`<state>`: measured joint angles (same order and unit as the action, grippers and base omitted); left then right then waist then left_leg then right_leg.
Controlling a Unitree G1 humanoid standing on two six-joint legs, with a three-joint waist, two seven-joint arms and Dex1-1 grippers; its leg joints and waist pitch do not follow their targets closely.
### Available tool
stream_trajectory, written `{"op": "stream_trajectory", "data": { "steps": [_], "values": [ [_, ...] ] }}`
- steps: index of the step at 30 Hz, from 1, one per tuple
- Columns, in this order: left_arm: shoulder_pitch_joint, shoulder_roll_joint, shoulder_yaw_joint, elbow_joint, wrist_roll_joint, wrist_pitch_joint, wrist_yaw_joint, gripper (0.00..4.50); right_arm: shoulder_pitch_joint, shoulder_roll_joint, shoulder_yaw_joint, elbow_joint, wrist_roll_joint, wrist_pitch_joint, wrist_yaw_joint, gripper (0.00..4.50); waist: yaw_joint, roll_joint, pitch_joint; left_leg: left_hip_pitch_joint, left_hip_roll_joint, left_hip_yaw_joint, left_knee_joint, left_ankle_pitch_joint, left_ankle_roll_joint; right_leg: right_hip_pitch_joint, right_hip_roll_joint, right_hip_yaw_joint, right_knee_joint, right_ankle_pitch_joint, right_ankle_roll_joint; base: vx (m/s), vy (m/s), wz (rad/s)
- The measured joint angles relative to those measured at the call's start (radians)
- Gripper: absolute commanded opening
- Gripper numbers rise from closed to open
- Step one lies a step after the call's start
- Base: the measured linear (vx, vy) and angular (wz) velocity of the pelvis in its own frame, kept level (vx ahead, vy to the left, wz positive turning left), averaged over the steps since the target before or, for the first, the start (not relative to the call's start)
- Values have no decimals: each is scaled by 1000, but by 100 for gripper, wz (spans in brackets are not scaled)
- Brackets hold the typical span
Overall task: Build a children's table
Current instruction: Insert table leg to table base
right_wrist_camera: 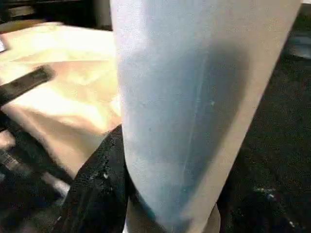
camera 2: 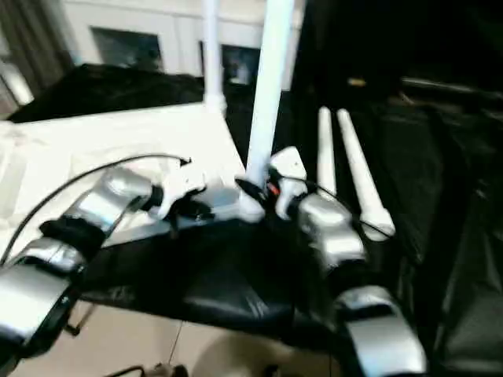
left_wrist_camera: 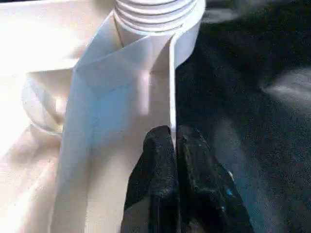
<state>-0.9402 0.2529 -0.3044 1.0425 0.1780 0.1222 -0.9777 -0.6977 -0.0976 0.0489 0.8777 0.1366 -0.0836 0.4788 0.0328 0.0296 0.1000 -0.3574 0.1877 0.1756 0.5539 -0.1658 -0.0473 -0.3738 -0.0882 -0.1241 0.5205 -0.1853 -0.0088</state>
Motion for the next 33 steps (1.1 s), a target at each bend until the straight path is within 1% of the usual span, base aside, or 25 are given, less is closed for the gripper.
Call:
{"op": "stream_trajectory", "data": {
  "steps": [1,2,3,4,5,6,7,8,9,10,11,12,15,19,23,26,29,30,32,33],
  "values": [
    [-21,-20,3,18,12,31,52,0,-21,29,-10,30,-20,3,-113,190,-2,6,5,1,0,0,-2,0,0,9,-4,-9,4,-8,-5,-119,35,-5],
    [-37,-36,2,32,17,52,86,0,-35,44,-12,42,-31,6,-182,190,9,11,9,-6,0,4,-6,0,0,7,-6,-1,62,-48,-29,-88,11,-3],
    [-45,-62,2,43,20,66,121,0,-39,59,-28,46,-28,7,-233,190,21,4,9,-7,2,30,-9,0,0,8,-7,22,137,-74,-44,-102,-39,16],
    [-45,-79,5,40,21,68,161,0,-52,70,-43,64,-27,10,-285,190,38,-43,-7,-5,-4,62,-12,1,-1,14,-12,70,160,-106,19,50,-139,18],
    [-47,-80,10,40,19,70,172,0,-70,78,-46,76,-26,14,-315,190,50,-49,-7,-8,-10,47,9,-22,-10,-2,-14,74,160,-108,19,50,-139,18],
    [-50,-88,14,44,16,81,177,0,-82,93,-50,89,-28,17,-351,190,66,-33,-10,-11,-18,-17,39,-31,7,6,-15,53,150,-107,18,128,-92,-29],
    [-53,-99,14,48,15,91,182,0,-84,96,-53,94,-30,17,-375,190,72,-16,-16,-5,-16,-40,37,-20,-10,6,-12,32,142,-106,17,65,15,-30],
    [-56,-106,15,50,14,97,189,0,-89,99,-55,99,-32,17,-394,190,67,-7,-23,-6,-14,-40,28,-13,-27,6,-8,30,134,-92,11,52,1,-20],
    [-59,-109,17,53,13,97,195,0,-98,105,-61,110,-34,17,-413,190,57,-12,-26,-5,-13,-36,16,-11,-29,6,-2,35,120,-71,2,0,0,0],
    [-60,-109,18,55,13,97,198,0,-105,111,-66,119,-36,18,-427,190,54,-18,-27,-2,-11,-29,8,-10,-30,6,-2,37,114,-62,-5,-15,-29,19],
    [-60,-108,19,58,13,98,199,0,-112,118,-73,129,-38,19,-436,190,51,-21,-27,0,-10,-25,2,-10,-30,8,-2,38,109,-60,-6,0,0,0],
    [-60,-108,22,62,14,98,199,0,-119,123,-79,138,-44,22,-442,190,49,-21,-27,1,-10,-22,0,-10,-30,9,-2,40,107,-59,-6,0,0,0],
    [-60,-107,22,63,14,98,199,0,-125,125,-81,147,-49,22,-447,190,43,-21,-28,1,-10,-21,-2,-10,-30,10,-2,41,101,-62,-1,0,0,0],
    [-61,-106,23,63,13,97,198,0,-131,126,-82,154,-50,22,-447,190,40,-23,-29,1,-10,-19,-6,-10,-30,11,-2,41,92,-58,1,0,0,0],
    [-60,-104,23,63,13,96,194,0,-139,126,-82,165,-62,22,-447,190,34,-25,-31,1,-10,-14,-6,-10,-30,10,-2,46,90,-56,1,0,0,0],
    [-60,-98,24,63,13,93,185,0,-144,129,-81,168,-71,26,-444,190,30,-25,-31,2,-10,-7,-7,-10,-29,9,-2,53,90,-56,3,0,0,0],
    [-58,-90,27,63,11,88,168,0,-144,128,-82,168,-71,26,-424,190,27,-28,-33,2,-11,-5,-7,-10,-29,9,-2,55,89,-56,3,0,0,0],
    [-57,-87,27,63,11,88,163,0,-146,128,-83,168,-70,26,-416,246,26,-29,-34,2,-11,-5,-7,-10,-29,8,-2,55,89,-56,3,0,0,0],
    [-55,-83,30,62,11,84,156,0,-150,128,-84,178,-69,36,-402,246,26,-31,-35,3,-11,-4,-7,-10,-29,8,-2,55,89,-56,3,0,0,0],
    [-53,-78,31,61,10,77,152,0,-146,128,-88,187,-67,34,-392,266,26,-32,-35,2,-11,-4,-8,-10,-29,8,-2,55,89,-56,2,0,0,0]
  ]
}}
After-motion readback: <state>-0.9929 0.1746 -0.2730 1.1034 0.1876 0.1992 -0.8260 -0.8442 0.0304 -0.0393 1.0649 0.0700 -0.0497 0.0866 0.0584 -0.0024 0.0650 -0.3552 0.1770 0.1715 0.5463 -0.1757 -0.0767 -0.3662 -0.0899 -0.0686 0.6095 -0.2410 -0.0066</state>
